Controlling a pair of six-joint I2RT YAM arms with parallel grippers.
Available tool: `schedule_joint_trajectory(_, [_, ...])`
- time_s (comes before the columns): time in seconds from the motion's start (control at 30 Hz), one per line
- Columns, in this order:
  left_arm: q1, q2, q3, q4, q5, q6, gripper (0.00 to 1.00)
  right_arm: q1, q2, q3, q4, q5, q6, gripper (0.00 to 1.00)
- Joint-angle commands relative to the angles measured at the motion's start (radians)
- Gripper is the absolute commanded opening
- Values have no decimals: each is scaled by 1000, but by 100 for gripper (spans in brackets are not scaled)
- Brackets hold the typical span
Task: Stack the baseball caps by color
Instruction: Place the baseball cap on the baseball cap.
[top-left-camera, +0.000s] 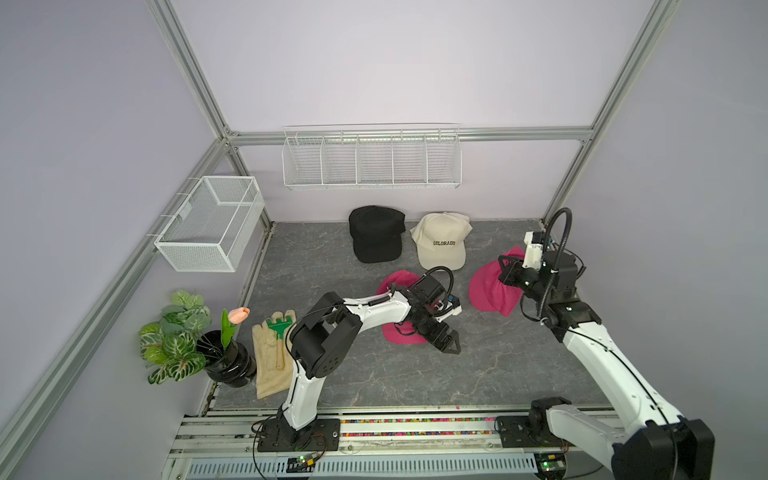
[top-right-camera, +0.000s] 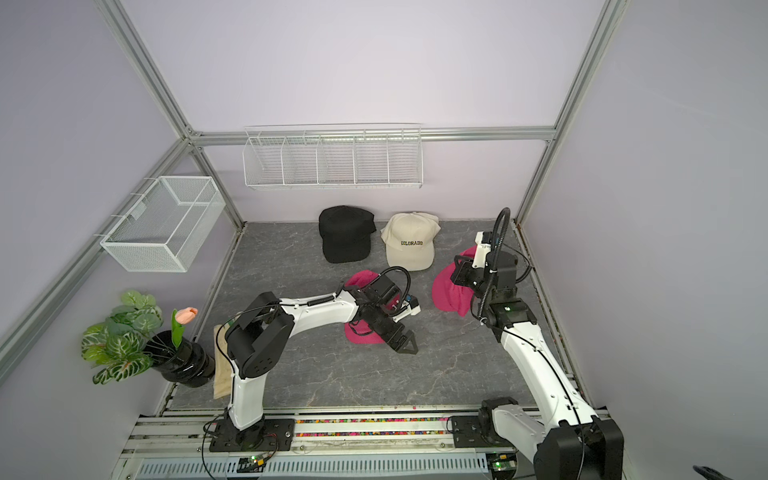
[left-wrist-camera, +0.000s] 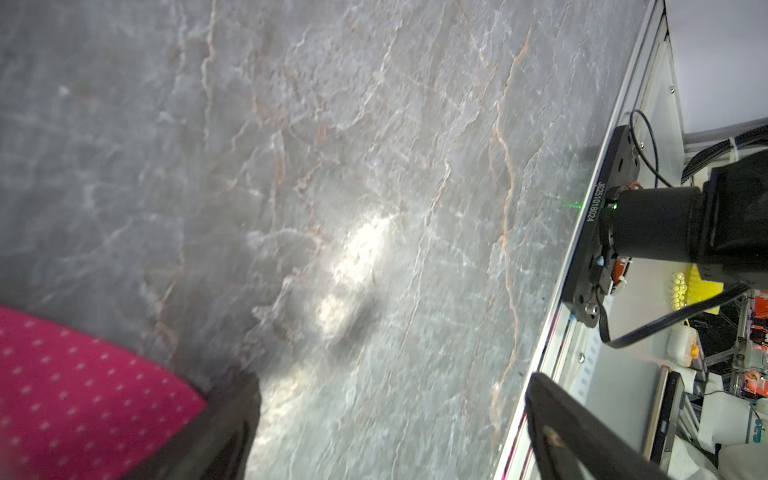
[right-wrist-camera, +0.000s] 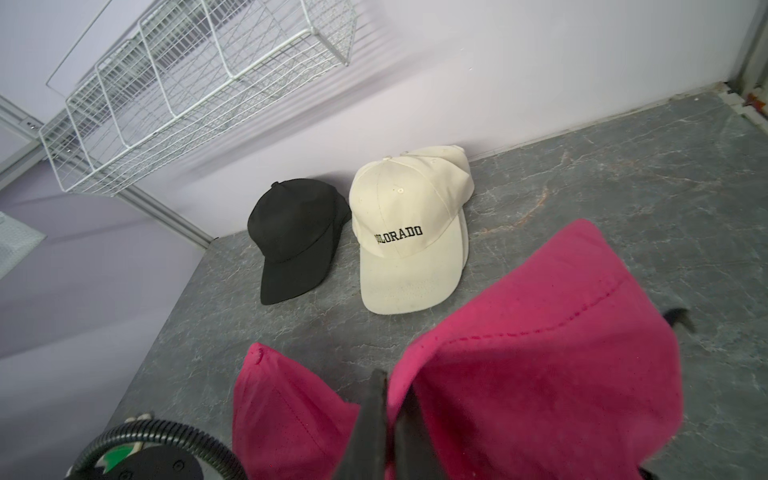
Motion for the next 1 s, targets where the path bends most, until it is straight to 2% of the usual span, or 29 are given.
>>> schedule_joint_trajectory(0.0, [8,-107,-27,-23,37,65,100,18,42,78,-47,-104,-86,6])
schedule_joint_trajectory(0.2, [34,-230,-66,14,71,59,99,138,101,151,-98,-75,-230,7])
schedule_joint_trajectory(0.3, [102,-338,-139,84,88,23,100,203,128,216,-178,-161,-398,7])
schedule_joint_trajectory(0.37, [175,-427,-215,180,56,-52,100,239,143,263,-249,-217,-501,6])
schedule_joint_trajectory(0.4, [217,-481,-262,243,-17,-112,100,251,150,286,-287,-267,-556,7])
schedule_joint_trajectory(0.47, [290,-571,-328,294,-265,-221,100,265,160,327,-358,-385,-645,6])
schedule_joint_trajectory(0.53, [348,-647,-371,256,-588,-381,100,284,178,377,-426,-502,-718,7])
schedule_joint_trajectory(0.57, [374,-680,-399,249,-699,-438,100,293,189,398,-454,-554,-750,6])
schedule_joint_trajectory(0.6, [396,-711,-421,248,-761,-478,100,302,203,416,-484,-595,-787,6])
schedule_joint_trajectory(0.7, [477,-786,-515,291,-842,-564,100,327,272,482,-605,-693,-931,7])
schedule_joint_trajectory(0.8, [551,-824,-573,305,-835,-616,100,331,390,580,-781,-768,-1146,7])
schedule_joint_trajectory(0.87, [576,-837,-585,293,-837,-621,100,336,512,723,-1014,-797,-1318,7])
schedule_joint_trajectory(0.97, [585,-842,-586,282,-842,-612,100,348,688,926,-1276,-788,-1487,12])
